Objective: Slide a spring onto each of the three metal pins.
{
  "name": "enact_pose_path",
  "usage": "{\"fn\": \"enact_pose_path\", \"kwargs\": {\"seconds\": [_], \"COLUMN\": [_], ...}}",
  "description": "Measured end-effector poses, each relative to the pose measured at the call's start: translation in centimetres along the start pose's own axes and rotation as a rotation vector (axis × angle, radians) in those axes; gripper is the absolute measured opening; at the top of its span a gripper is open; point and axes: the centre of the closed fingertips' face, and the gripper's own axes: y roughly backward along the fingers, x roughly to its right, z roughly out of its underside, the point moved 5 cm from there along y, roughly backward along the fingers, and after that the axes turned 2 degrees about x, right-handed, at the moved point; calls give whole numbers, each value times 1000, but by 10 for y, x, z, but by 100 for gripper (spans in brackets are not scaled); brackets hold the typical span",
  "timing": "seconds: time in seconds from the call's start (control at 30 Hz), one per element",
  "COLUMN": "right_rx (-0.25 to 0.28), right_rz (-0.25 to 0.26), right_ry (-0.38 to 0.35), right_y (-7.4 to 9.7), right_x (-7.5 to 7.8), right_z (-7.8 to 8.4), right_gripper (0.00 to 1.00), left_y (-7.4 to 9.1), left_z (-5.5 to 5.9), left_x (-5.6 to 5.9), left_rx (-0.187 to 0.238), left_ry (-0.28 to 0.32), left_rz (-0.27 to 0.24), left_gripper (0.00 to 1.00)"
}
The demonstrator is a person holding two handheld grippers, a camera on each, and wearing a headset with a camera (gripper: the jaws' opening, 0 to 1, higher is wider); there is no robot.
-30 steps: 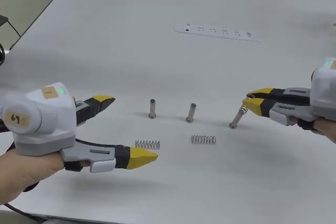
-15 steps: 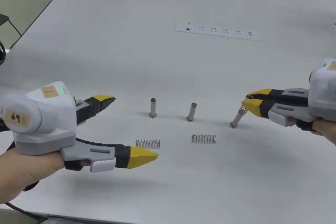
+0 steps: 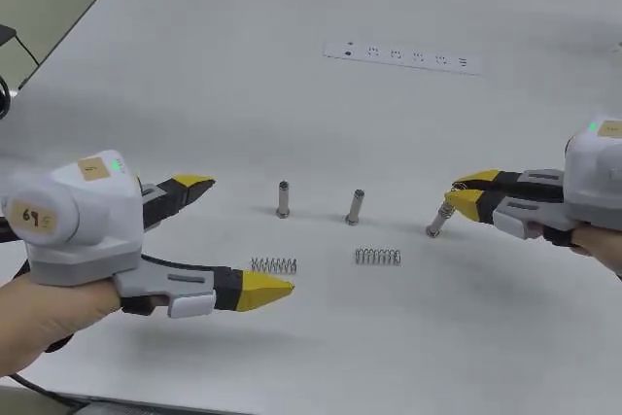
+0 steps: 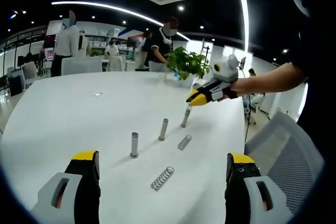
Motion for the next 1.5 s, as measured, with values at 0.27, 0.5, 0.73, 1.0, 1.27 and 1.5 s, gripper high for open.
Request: {"fn": "enact_pose_path", "kwargs": {"seconds": [0.27, 0.5, 0.73, 1.0, 1.27, 1.5], "right_rx": [-14, -26, -37, -46, -55, -64], "right_rz": [-5, -4, -6, -4, -1, 2], "right_ry": [-1, 0, 6, 11, 16, 18], "right_y": [-4, -8, -10, -13, -16, -18], "right_x": [-2, -2, -3, -5, -5, -6], "right_z": [5, 10, 13, 17, 21, 25], "right_gripper": [8, 8, 8, 8, 8, 8], "left_y": [0, 1, 1, 3, 5, 5], "left_z": [-2, -2, -3, -3, -4, -5], "left_x": [0, 0, -1, -1, -2, -2], "left_rx": [5, 7, 11, 9, 15, 16], "left_ry": [-1, -1, -1, -1, -2, -2], "left_rz": [-2, -4, -6, -7, -10, -8], "left_gripper": [98, 98, 98, 98, 98, 98]}}
